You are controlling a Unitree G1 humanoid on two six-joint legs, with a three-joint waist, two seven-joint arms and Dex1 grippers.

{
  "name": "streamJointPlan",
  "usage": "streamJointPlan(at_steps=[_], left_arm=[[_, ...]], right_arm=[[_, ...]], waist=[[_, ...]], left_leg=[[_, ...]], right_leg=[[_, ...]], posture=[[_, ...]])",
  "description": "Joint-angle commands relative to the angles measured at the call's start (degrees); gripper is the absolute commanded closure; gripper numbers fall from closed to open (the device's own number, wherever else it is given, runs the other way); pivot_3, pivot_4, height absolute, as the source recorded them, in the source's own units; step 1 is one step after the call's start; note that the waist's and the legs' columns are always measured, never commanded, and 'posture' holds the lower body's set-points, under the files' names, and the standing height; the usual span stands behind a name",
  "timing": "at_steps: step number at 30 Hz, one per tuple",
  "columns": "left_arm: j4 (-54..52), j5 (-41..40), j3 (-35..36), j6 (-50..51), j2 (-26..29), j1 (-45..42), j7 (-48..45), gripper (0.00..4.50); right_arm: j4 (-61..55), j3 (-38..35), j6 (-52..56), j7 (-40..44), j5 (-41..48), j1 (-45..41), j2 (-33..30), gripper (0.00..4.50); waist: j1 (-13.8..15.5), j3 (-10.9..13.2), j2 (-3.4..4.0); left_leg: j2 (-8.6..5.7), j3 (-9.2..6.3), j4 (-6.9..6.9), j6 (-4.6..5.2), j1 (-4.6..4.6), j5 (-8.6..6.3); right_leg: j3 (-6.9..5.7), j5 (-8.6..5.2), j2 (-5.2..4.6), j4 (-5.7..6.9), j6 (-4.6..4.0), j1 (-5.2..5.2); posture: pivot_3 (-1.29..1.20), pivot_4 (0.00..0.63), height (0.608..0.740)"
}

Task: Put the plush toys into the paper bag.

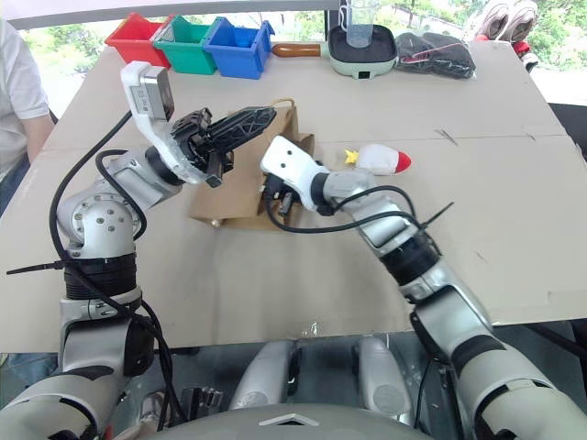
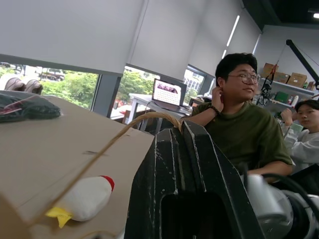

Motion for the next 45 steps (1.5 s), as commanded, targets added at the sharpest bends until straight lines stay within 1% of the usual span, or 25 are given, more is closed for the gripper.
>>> streamJointPlan(at_steps=[1,4,10,14,16,18,19,20,22,24,25,26,28,29,30,31,32,34,35,36,38,39,41,43,45], left_arm=[[-3.9,-1.7,3.2,0.5,1.4,1.4,1.1,4.50],[-5.0,-2.2,4.8,0.7,2.0,3.1,2.0,4.50],[-5.9,-0.9,6.8,-0.2,3.6,6.8,2.6,4.50],[-6.0,0.4,7.4,-1.4,3.9,8.0,4.0,4.50],[-5.9,1.4,7.4,-2.4,3.6,8.2,5.0,4.50],[-5.9,2.2,7.4,-3.6,3.0,8.3,6.1,4.50],[-6.0,2.7,7.3,-4.2,2.7,8.3,6.6,4.50],[-6.1,2.8,7.3,-4.7,2.3,8.3,7.1,4.50],[-6.7,2.8,7.4,-5.3,1.6,8.4,7.9,4.50],[-7.1,2.7,7.3,-5.7,1.3,8.6,8.3,4.50],[-7.3,2.7,7.2,-5.9,1.1,8.6,8.5,4.50],[-7.5,2.5,7.3,-6.0,1.0,8.6,8.7,4.50],[-7.8,2.1,7.3,-6.2,0.7,8.5,8.9,4.50],[-8.0,2.0,7.3,-6.3,0.6,8.5,9.0,4.50],[-8.1,1.9,7.4,-6.3,0.6,8.5,9.1,4.50],[-8.3,1.8,7.5,-6.3,0.7,8.5,9.2,4.50],[-8.5,1.4,7.8,-6.2,0.7,8.6,9.5,4.50],[-8.8,1.0,8.2,-6.1,0.7,8.9,9.7,4.50],[-9.0,0.9,8.4,-6.1,0.8,9.1,9.7,4.50],[-9.2,0.7,8.5,-6.0,0.8,9.3,9.9,4.50],[-9.3,0.3,8.6,-5.8,0.7,9.4,10.4,4.50],[-9.4,0.1,8.7,-5.7,0.7,9.4,10.6,4.50],[-8.9,-0.5,8.7,-5.3,0.4,8.7,11.0,4.50],[-8.2,-0.8,8.4,-5.0,0.0,7.8,10.9,4.50],[-7.8,-1.1,7.8,-4.6,-0.2,7.0,10.6,4.50]], right_arm=[[3.1,-4.2,-6.1,1.5,1.4,-0.4,1.4,1.89],[-0.3,-3.9,-6.5,3.0,1.0,2.4,0.3,0.58],[-17.3,-7.1,0.4,3.7,3.2,10.1,-5.7,0.58],[-31.1,-14.2,9.9,3.4,9.2,13.4,-10.6,0.58],[-34.4,-18.5,14.4,2.3,11.7,13.0,-12.9,0.58],[-34.5,-21.1,16.6,1.3,11.6,11.7,-15.6,0.58],[-33.3,-21.5,17.0,0.7,10.7,10.8,-17.0,0.58],[-30.1,-20.5,16.6,-0.2,8.0,9.5,-19.0,0.58],[-21.1,-15.8,14.0,-2.6,0.0,6.6,-22.9,0.58],[-12.7,-12.1,11.8,-4.5,-5.2,3.7,-24.6,0.58],[-8.6,-11.3,10.5,-4.8,-6.5,2.1,-24.5,0.58],[0.8,-12.3,8.3,-5.7,-6.2,-1.1,-22.1,0.58],[16.6,-11.9,2.8,-5.9,-7.5,-5.7,-19.1,0.58],[21.7,-12.1,0.4,-5.5,-7.8,-7.1,-18.2,1.14],[24.8,-12.2,-1.1,-4.8,-8.1,-8.0,-17.9,1.40],[27.2,-12.4,-2.5,-3.9,-8.3,-8.8,-17.7,1.86],[28.7,-13.2,-3.8,-3.4,-8.0,-9.4,-17.6,2.44],[29.4,-15.1,-4.8,-1.9,-6.5,-9.8,-17.8,3.40],[28.6,-16.0,-4.8,-0.8,-5.9,-9.6,-18.0,3.72],[27.2,-16.6,-5.2,0.2,-5.5,-9.0,-18.5,4.26],[18.7,-18.1,-6.6,5.1,-2.4,-5.4,-19.6,4.47],[13.1,-18.7,-6.9,7.4,-0.8,-3.1,-20.2,4.47],[-2.0,-18.7,-5.3,9.9,1.7,3.2,-21.5,4.47],[-14.0,-16.9,-2.4,7.4,-0.4,7.9,-22.0,4.47],[-20.9,-13.8,0.6,4.4,-4.3,10.6,-21.3,4.47]], waist=[[0.1,0.0,0.01],[0.1,0.0,0.01],[0.1,0.0,0.03],[0.3,0.0,0.03],[0.4,0.0,0.03],[0.4,0.0,0.03],[0.4,0.0,0.03],[0.3,0.0,0.03],[0.3,0.0,0.03],[0.2,0.0,0.03],[0.2,0.0,0.03],[0.1,0.0,0.03],[-0.4,0.1,0.02],[-0.3,0.1,0.02],[-0.2,0.1,0.02],[-0.2,0.1,0.02],[-0.1,0.1,0.02],[-0.1,0.0,0.01],[-0.1,0.1,0.01],[-0.1,0.1,0.01],[-0.1,0.1,0.01],[0.0,0.1,0.02],[0.1,0.1,0.06],[0.2,0.1,0.08],[0.1,0.1,0.08]], left_leg=[[0.00,0.02,0.00,0.00,-0.01,0.00],[-0.01,0.01,0.01,-0.01,-0.02,0.00],[-0.01,0.00,0.01,0.00,-0.01,0.00],[-0.01,0.01,0.03,0.00,-0.01,0.00],[-0.01,-0.01,0.03,0.01,-0.01,0.00],[-0.01,0.00,0.04,0.01,0.00,0.00],[-0.01,0.02,0.05,0.01,0.01,0.00],[-0.02,0.04,0.04,0.01,0.01,0.00],[-0.02,0.05,0.04,0.01,0.02,-0.01],[-0.02,0.09,0.04,0.01,0.04,-0.01],[-0.02,0.11,0.02,0.01,0.05,-0.01],[-0.02,0.10,0.00,0.01,0.04,-0.01],[-0.02,0.17,0.00,0.01,0.04,0.00],[-0.01,0.33,-0.06,0.01,0.06,0.00],[-0.01,0.34,-0.06,0.01,0.07,0.00],[0.00,0.33,-0.06,0.01,0.04,0.00],[0.00,0.35,-0.06,0.01,0.04,0.00],[0.01,0.36,-0.06,0.01,-0.01,0.00],[0.01,0.37,-0.06,0.01,-0.01,0.00],[0.01,0.37,-0.06,0.01,-0.01,0.00],[0.01,0.36,-0.06,0.02,0.00,0.00],[0.02,0.33,-0.07,0.02,0.00,-0.01],[0.02,0.30,-0.08,0.02,-0.02,-0.01],[0.03,0.21,-0.06,0.02,-0.07,-0.01],[0.03,0.19,-0.04,0.02,-0.08,-0.01]], right_leg=[[0.01,0.00,-0.01,0.00,0.00,0.00],[0.01,0.00,-0.04,0.00,0.00,-0.01],[0.00,0.00,-0.03,0.05,0.00,-0.01],[0.01,0.00,-0.04,0.07,0.00,-0.02],[0.00,0.00,-0.03,0.08,0.00,-0.02],[0.00,0.00,-0.03,0.09,0.00,-0.01],[0.01,0.00,-0.04,0.09,0.00,-0.01],[0.03,0.00,-0.04,0.08,0.00,-0.01],[0.04,0.00,-0.03,0.08,0.00,-0.01],[0.07,0.00,-0.03,0.08,0.00,-0.01],[0.09,-0.01,-0.02,0.07,0.00,-0.02],[0.09,-0.01,-0.02,0.06,-0.01,-0.02],[0.17,0.00,0.00,0.06,-0.01,-0.05],[0.29,0.01,-0.02,0.06,-0.01,-0.09],[0.30,0.00,-0.01,0.06,-0.02,-0.10],[0.29,0.00,-0.01,0.05,-0.02,-0.10],[0.30,0.00,-0.01,0.03,-0.01,-0.11],[0.31,0.01,-0.03,-0.08,0.00,-0.11],[0.32,0.01,-0.03,-0.09,0.00,-0.10],[0.32,0.01,-0.03,-0.08,0.00,-0.10],[0.32,0.01,-0.02,-0.06,0.00,-0.10],[0.29,0.01,-0.02,-0.05,0.00,-0.10],[0.26,0.01,-0.02,-0.05,0.00,-0.10],[0.18,0.01,-0.03,-0.05,0.01,-0.10],[0.17,0.01,-0.03,-0.02,0.01,-0.11]], posture=[[0.00,0.150,0.740],[0.00,0.150,0.740],[0.00,0.150,0.740],[0.00,0.150,0.740],[0.00,0.150,0.740],[0.00,0.150,0.740],[0.00,0.150,0.740],[0.00,0.150,0.740],[0.00,0.150,0.740],[0.00,0.150,0.740],[0.00,0.150,0.740],[0.00,0.150,0.740],[0.00,0.150,0.740],[0.00,0.150,0.740],[0.00,0.150,0.740],[0.00,0.150,0.740],[0.00,0.150,0.740],[0.00,0.150,0.740],[0.00,0.150,0.740],[0.00,0.150,0.740],[0.00,0.150,0.740],[0.00,0.150,0.740],[0.00,0.150,0.740],[0.00,0.150,0.740],[0.00,0.150,0.740]])
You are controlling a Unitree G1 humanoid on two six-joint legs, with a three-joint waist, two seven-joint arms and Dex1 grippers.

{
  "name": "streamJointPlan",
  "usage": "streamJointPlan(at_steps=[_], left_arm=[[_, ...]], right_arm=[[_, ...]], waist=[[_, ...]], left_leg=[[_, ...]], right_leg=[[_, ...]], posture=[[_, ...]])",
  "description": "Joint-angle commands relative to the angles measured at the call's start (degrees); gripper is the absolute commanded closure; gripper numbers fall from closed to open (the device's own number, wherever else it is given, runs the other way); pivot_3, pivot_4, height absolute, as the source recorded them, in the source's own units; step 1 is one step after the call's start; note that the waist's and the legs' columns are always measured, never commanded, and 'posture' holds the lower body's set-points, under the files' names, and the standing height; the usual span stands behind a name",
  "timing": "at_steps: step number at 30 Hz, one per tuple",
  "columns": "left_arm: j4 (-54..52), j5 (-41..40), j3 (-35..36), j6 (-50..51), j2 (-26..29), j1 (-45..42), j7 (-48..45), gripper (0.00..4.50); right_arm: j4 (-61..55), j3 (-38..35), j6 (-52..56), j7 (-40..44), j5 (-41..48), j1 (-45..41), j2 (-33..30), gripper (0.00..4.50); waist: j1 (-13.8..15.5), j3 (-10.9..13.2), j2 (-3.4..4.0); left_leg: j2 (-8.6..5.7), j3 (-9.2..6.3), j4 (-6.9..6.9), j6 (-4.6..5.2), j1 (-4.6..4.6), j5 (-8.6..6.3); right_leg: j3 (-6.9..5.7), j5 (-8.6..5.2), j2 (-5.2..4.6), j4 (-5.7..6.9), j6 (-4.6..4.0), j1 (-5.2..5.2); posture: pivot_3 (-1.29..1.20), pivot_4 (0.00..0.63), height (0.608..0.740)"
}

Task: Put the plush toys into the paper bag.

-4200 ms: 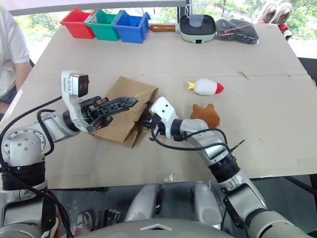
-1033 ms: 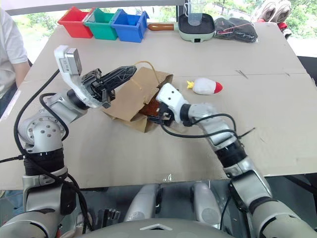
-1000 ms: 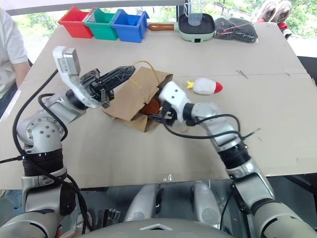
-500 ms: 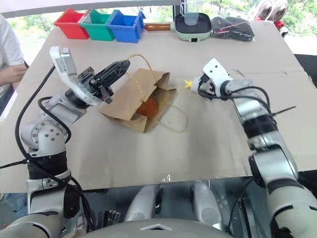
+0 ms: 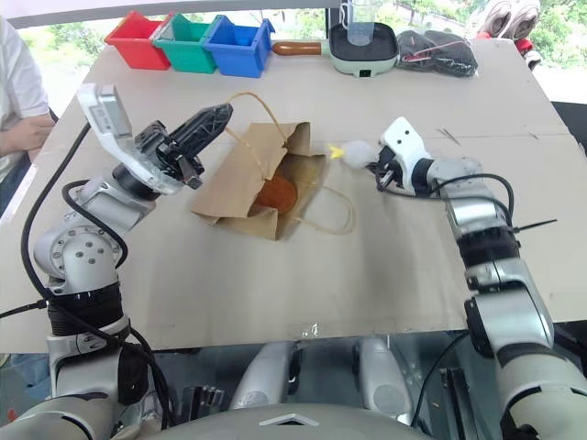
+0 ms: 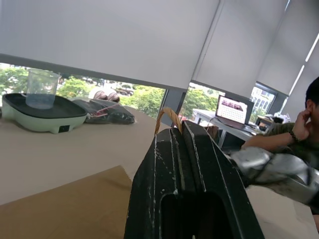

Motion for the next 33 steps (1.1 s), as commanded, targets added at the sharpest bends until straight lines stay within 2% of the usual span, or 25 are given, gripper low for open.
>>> streamJointPlan(at_steps=[1,4,7,11,15,18,22,25,29,33], left_arm=[[-0.7,-1.6,-0.6,0.5,-0.4,-2.4,-0.5,4.50],[-0.2,-1.3,-1.7,0.9,-0.9,-3.5,-0.9,4.50],[0.2,-0.9,-3.2,0.9,-1.3,-4.1,-1.9,4.50],[1.4,0.6,-5.5,-0.1,-2.6,-5.1,-3.2,4.50],[1.4,1.5,-6.6,-0.6,-3.2,-5.3,-4.1,4.50],[1.2,2.0,-6.8,-0.8,-3.4,-4.9,-4.5,4.50],[1.0,2.7,-5.5,-1.3,-2.8,-3.5,-4.2,4.50],[0.4,2.3,-3.8,-1.6,-2.1,-2.4,-3.3,4.50],[-0.9,0.6,-1.1,-1.4,-1.4,-0.7,-2.1,4.50],[-2.0,-9.0,4.9,2.5,-1.0,-0.9,0.9,4.50]], right_arm=[[-15.1,4.4,4.9,-4.5,-5.0,2.1,0.8,4.47],[-17.2,7.5,8.4,-7.3,-6.9,2.0,4.2,4.47],[-14.0,9.7,11.1,-9.9,-9.1,-0.6,7.9,4.47],[-0.5,11.9,11.5,-13.6,-10.8,-9.0,16.1,4.47],[8.9,12.2,6.9,-14.0,-10.7,-12.7,20.9,4.47],[13.0,9.2,3.5,-11.3,-6.6,-13.9,24.4,4.47],[16.3,8.1,-1.2,-8.6,-4.9,-12.7,24.9,2.97],[9.4,7.5,0.3,-4.6,-2.2,-8.0,22.8,1.55],[-2.5,5.7,6.8,-2.9,0.9,-1.8,18.6,1.55],[-22.7,-2.5,24.8,-4.8,10.1,7.2,13.5,1.55]], waist=[[-0.2,0.0,0.00],[-0.2,0.0,-0.01],[-0.1,0.0,-0.01],[-0.2,0.0,0.00],[-0.1,0.0,-0.01],[-0.1,0.0,-0.01],[-0.2,0.0,0.00],[-0.1,0.0,0.00],[0.0,0.0,0.00],[0.2,0.0,0.00]], left_leg=[[-0.01,0.02,0.02,0.00,0.03,0.00],[-0.01,0.00,0.06,-0.01,0.13,0.01],[-0.01,-0.03,0.09,-0.02,0.12,0.01],[-0.04,0.00,0.11,-0.03,0.10,0.02],[-0.04,-0.09,0.05,-0.04,0.09,0.03],[-0.04,-0.08,0.01,-0.04,0.04,0.02],[-0.04,-0.05,0.00,-0.03,0.06,0.02],[-0.04,-0.09,0.01,-0.02,0.07,0.01],[-0.04,-0.09,0.02,-0.02,0.05,0.01],[-0.02,-0.18,0.05,-0.01,0.01,0.01]], right_leg=[[0.02,0.00,0.01,0.05,0.00,0.00],[0.02,0.00,0.04,0.21,0.00,0.01],[0.00,0.00,0.06,0.22,0.00,0.01],[0.01,0.00,0.03,0.21,-0.01,0.00],[-0.06,0.00,0.04,0.19,-0.02,0.00],[-0.07,0.00,0.01,0.07,-0.02,0.00],[-0.04,0.00,0.01,0.09,-0.02,0.00],[-0.06,0.00,0.02,0.13,-0.02,0.00],[-0.07,0.00,0.00,0.12,-0.01,0.00],[-0.13,0.00,-0.02,0.13,-0.01,0.00]], posture=[[0.00,0.150,0.740],[0.00,0.150,0.740],[0.00,0.150,0.740],[0.00,0.150,0.740],[0.00,0.150,0.740],[0.00,0.150,0.740],[0.00,0.150,0.740],[0.00,0.150,0.740],[0.00,0.150,0.740],[0.00,0.150,0.740]])
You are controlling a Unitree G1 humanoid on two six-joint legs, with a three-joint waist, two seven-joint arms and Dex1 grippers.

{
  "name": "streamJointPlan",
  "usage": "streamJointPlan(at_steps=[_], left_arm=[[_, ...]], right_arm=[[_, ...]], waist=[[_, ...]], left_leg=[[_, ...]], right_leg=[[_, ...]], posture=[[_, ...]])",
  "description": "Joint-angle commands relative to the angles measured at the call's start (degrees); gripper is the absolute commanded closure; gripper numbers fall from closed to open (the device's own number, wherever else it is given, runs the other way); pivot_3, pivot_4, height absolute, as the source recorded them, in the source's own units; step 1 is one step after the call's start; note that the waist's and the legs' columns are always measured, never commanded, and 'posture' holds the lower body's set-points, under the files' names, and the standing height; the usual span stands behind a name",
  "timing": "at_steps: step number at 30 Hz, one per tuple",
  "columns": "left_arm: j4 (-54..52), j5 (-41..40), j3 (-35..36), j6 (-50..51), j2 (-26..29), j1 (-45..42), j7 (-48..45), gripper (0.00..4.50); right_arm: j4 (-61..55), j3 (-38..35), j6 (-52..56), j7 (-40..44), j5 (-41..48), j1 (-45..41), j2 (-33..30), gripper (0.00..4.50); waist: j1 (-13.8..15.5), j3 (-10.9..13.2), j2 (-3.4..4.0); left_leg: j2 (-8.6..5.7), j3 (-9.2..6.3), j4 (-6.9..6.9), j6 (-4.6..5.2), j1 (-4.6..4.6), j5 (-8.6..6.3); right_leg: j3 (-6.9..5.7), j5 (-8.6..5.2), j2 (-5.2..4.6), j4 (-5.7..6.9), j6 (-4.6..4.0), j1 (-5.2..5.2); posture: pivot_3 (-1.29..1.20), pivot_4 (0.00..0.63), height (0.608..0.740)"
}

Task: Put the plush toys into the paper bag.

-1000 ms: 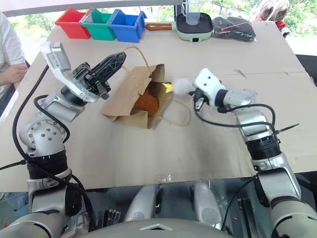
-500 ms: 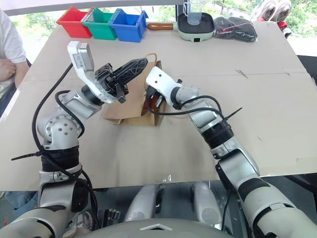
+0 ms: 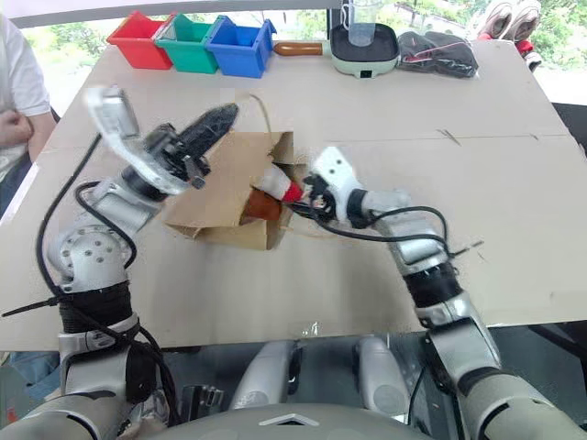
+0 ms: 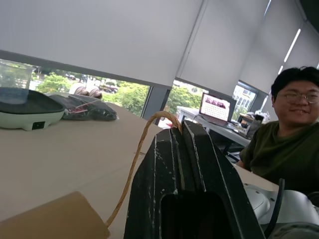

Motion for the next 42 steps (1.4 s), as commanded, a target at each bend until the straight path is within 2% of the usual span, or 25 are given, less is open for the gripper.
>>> streamJointPlan(at_steps=[1,3,6,9,11,15,19,22,25,28,29,31,32,34,35,36,39,42], left_arm=[[-3.0,-7.7,5.3,2.1,1.6,-1.0,1.5,4.50],[-2.9,-11.2,7.5,3.2,2.3,-0.9,2.9,4.50],[-2.6,-14.6,9.5,3.8,2.9,-1.3,4.6,4.50],[-2.5,-16.2,10.2,4.1,3.4,-1.6,5.7,4.50],[-2.7,-16.5,9.9,4.1,3.7,-1.2,5.8,4.50],[-3.2,-16.4,9.0,4.3,4.1,-0.4,5.3,4.50],[-4.2,-16.4,8.8,4.1,3.6,0.5,5.5,4.50],[-5.5,-16.8,9.1,3.9,3.6,1.4,6.1,4.50],[-6.4,-17.2,9.6,3.6,3.7,2.1,6.6,4.50],[-8.0,-17.9,11.0,3.3,4.0,3.9,7.7,4.50],[-8.3,-17.9,11.4,3.1,4.3,4.6,7.9,4.50],[-8.9,-18.1,12.0,2.9,4.5,5.6,8.1,4.50],[-9.2,-18.3,12.2,2.8,4.6,6.0,8.2,4.50],[-9.6,-18.5,12.6,2.6,4.8,6.9,8.4,4.50],[-9.7,-18.6,12.8,2.5,4.9,7.2,8.5,4.50],[-9.8,-18.7,13.1,2.3,5.1,7.4,8.6,4.50],[-9.9,-19.0,13.4,2.0,5.4,7.8,8.6,4.50],[-10.0,-19.4,13.3,1.8,5.6,8.0,8.7,4.50]], right_arm=[[-17.1,-7.4,14.2,-1.9,8.0,4.8,-3.0,1.55],[-25.3,-13.3,24.5,-3.9,13.0,10.2,-5.0,1.55],[-29.7,-21.8,35.8,-7.9,18.1,15.1,-3.9,1.55],[-28.7,-23.8,40.8,-11.4,19.9,17.4,-1.3,1.55],[-25.5,-24.4,41.0,-14.0,20.3,16.9,2.3,1.55],[-18.0,-30.5,39.0,-16.0,26.2,11.5,12.4,1.55],[-10.4,-33.7,33.7,-15.9,30.9,5.1,17.1,1.55],[-5.7,-30.5,29.8,-15.0,30.3,2.4,17.4,1.55],[-3.2,-28.9,27.9,-14.5,31.1,2.2,16.7,2.81],[-5.0,-27.5,27.6,-13.5,33.2,3.4,15.5,4.36],[-6.7,-27.1,27.2,-13.2,33.6,4.2,14.8,4.44],[-9.9,-26.7,27.8,-13.4,34.7,5.8,13.3,4.44],[-11.9,-26.9,29.0,-13.4,36.3,7.0,12.4,3.87],[-16.1,-27.7,32.0,-14.0,40.0,10.0,10.4,3.02],[-17.8,-28.0,33.6,-14.7,41.6,11.4,9.3,2.32],[-20.2,-28.1,35.8,-15.0,43.2,13.7,7.7,2.12],[-22.5,-28.1,39.4,-17.6,45.0,17.9,4.9,2.12],[-19.6,-26.5,37.3,-21.3,41.8,19.0,4.6,2.12]], waist=[[-0.1,0.0,0.00],[0.0,0.0,0.00],[0.1,0.0,-0.02],[0.0,0.0,-0.02],[-0.3,0.0,-0.02],[-0.5,0.0,0.02],[-0.2,0.0,0.02],[-0.2,0.0,0.02],[-0.2,0.0,0.01],[-0.2,0.0,0.02],[-0.2,0.0,0.02],[-0.2,0.0,0.02],[-0.2,0.0,0.02],[-0.1,0.0,0.01],[-0.1,0.0,0.01],[-0.1,0.0,0.01],[-0.1,0.0,0.00],[-0.4,0.0,0.01]], left_leg=[[0.00,0.00,0.00,0.00,0.00,0.00],[-0.01,0.01,-0.01,0.00,0.07,0.00],[-0.01,-0.03,-0.01,0.00,0.02,0.00],[-0.02,0.02,0.02,0.01,0.05,0.00],[-0.02,0.02,0.02,0.01,0.08,0.00],[0.04,0.05,-0.03,0.00,0.13,0.00],[0.00,0.06,-0.02,0.00,0.06,0.00],[-0.03,0.07,-0.03,0.00,0.04,0.00],[-0.02,0.03,-0.05,0.00,0.06,0.00],[-0.02,0.06,-0.06,0.01,0.05,0.00],[-0.02,0.05,-0.06,0.01,0.05,0.00],[-0.01,0.04,-0.06,0.00,0.05,0.00],[-0.01,0.05,-0.06,0.01,0.05,0.00],[-0.01,0.04,-0.07,0.01,0.04,0.00],[-0.01,0.04,-0.06,0.01,0.04,0.00],[-0.01,0.05,-0.06,0.01,0.05,0.00],[-0.01,0.03,-0.06,0.01,0.05,-0.01],[-0.01,0.06,-0.06,0.01,0.07,-0.01]], right_leg=[[-0.01,0.00,0.00,0.00,0.00,0.00],[0.00,-0.01,0.04,0.04,0.00,0.03],[-0.03,-0.01,0.04,0.00,0.00,0.05],[0.01,-0.01,0.03,0.02,0.00,0.06],[0.03,-0.01,0.07,0.04,0.00,0.06],[0.09,-0.01,0.17,0.06,0.00,0.03],[0.06,-0.01,0.09,0.00,0.00,0.03],[0.06,-0.01,0.07,-0.05,0.00,0.04],[0.04,-0.01,0.08,-0.04,0.00,0.04],[0.07,-0.01,0.07,-0.04,0.00,0.03],[0.06,-0.01,0.07,-0.04,0.00,0.03],[0.05,-0.01,0.08,-0.04,0.00,0.03],[0.06,-0.01,0.08,-0.05,0.00,0.03],[0.05,-0.01,0.07,-0.06,0.00,0.03],[0.05,-0.01,0.07,-0.06,0.00,0.04],[0.06,-0.01,0.07,-0.06,0.00,0.04],[0.05,-0.02,0.07,-0.07,-0.01,0.05],[0.09,-0.02,0.10,-0.08,0.00,0.05]], posture=[[0.00,0.150,0.740],[0.00,0.150,0.740],[0.00,0.150,0.740],[0.00,0.150,0.740],[0.00,0.150,0.740],[0.00,0.150,0.740],[0.00,0.150,0.740],[0.00,0.150,0.740],[0.00,0.150,0.740],[0.00,0.150,0.740],[0.00,0.150,0.740],[0.00,0.150,0.740],[0.00,0.150,0.740],[0.00,0.150,0.740],[0.00,0.150,0.740],[0.00,0.150,0.740],[0.00,0.150,0.740],[0.00,0.150,0.740]])
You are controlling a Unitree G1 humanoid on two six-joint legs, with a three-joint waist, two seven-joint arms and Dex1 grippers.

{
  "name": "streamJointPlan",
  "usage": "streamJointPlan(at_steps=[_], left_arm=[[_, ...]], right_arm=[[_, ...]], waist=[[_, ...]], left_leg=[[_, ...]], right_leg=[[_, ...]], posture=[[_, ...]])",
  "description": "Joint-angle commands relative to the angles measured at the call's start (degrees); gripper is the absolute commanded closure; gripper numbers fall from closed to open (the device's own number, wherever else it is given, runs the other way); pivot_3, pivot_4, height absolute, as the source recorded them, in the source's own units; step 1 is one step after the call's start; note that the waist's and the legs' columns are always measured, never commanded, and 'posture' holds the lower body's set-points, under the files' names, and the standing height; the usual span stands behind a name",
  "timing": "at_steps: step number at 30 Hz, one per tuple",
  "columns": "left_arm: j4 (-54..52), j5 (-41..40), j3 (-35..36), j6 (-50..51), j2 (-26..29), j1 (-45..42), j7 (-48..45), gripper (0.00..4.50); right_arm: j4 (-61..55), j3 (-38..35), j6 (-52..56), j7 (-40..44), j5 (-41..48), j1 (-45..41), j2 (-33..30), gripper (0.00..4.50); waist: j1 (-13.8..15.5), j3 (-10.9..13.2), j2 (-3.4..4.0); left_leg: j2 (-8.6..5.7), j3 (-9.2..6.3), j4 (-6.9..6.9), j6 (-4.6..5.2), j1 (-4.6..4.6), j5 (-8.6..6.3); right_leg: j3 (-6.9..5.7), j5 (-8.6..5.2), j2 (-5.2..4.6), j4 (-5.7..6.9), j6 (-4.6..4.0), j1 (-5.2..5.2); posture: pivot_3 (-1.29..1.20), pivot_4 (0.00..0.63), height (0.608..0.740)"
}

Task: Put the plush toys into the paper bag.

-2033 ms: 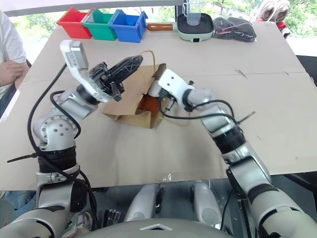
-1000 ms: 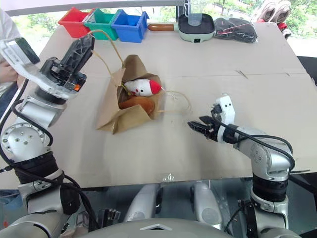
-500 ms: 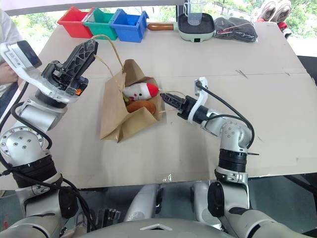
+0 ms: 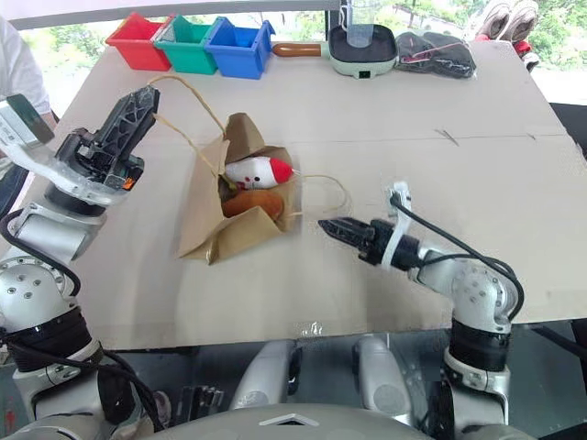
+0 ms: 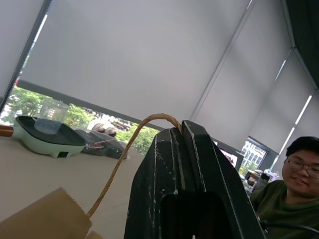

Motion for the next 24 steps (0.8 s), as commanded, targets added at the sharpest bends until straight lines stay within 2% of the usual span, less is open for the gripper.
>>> streamJointPlan(at_steps=[1,8,15,16,17,20,24], left_arm=[[-2.6,-1.8,1.2,-1.3,1.1,-0.2,-0.1,4.50],[-3.6,-2.6,2.0,-1.6,1.4,1.8,0.7,4.50],[-5.4,-3.2,3.0,-2.2,1.6,3.8,1.9,4.50],[-5.7,-3.3,3.0,-2.4,1.6,4.1,2.1,4.50],[-6.0,-3.3,3.1,-2.6,1.5,4.3,2.3,4.50],[-6.7,-3.1,3.0,-3.4,1.2,5.2,3.1,4.50],[-6.2,-1.4,2.4,-5.1,1.2,4.9,3.8,4.50]], right_arm=[[2.1,1.5,-2.7,-4.4,-2.6,-0.5,0.6,2.12],[15.5,5.5,-14.8,-2.6,-7.7,-7.9,5.9,2.12],[17.2,6.3,-16.3,3.9,-3.5,-12.5,6.5,2.12],[17.1,6.3,-16.2,4.3,-3.1,-12.8,6.5,2.62],[17.1,6.3,-16.2,4.3,-2.8,-13.0,6.6,2.90],[13.7,5.3,-17.3,6.4,0.7,-13.6,7.0,4.46],[7.7,2.9,-16.1,5.1,8.7,-17.5,6.7,4.46]], waist=[[-0.2,0.0,0.00],[-0.2,0.0,0.01],[0.2,0.0,0.00],[0.1,0.0,0.00],[0.1,0.0,0.00],[0.1,0.0,0.01],[0.1,0.0,0.02]], left_leg=[[0.02,0.03,0.00,0.00,0.04,0.00],[0.04,0.08,-0.01,0.00,0.03,0.00],[0.02,0.02,-0.01,0.00,-0.05,0.00],[0.02,0.03,-0.02,0.00,-0.05,0.00],[0.02,0.02,-0.02,0.00,-0.04,0.00],[0.03,0.00,-0.05,0.00,-0.03,0.00],[0.03,0.01,-0.06,0.00,-0.03,0.00]], right_leg=[[0.04,0.00,0.02,0.02,0.00,0.00],[0.09,0.00,0.05,0.01,0.00,-0.02],[0.00,0.00,0.00,-0.12,0.01,0.00],[0.00,0.01,0.00,-0.12,0.01,0.00],[0.00,0.01,0.00,-0.12,0.00,0.00],[-0.02,0.00,0.01,-0.11,0.00,0.00],[-0.01,0.01,0.00,-0.11,0.00,0.00]], posture=[[0.00,0.150,0.740],[0.00,0.150,0.740],[0.00,0.150,0.740],[0.00,0.150,0.740],[0.00,0.150,0.740],[0.00,0.150,0.740],[0.00,0.150,0.740]])
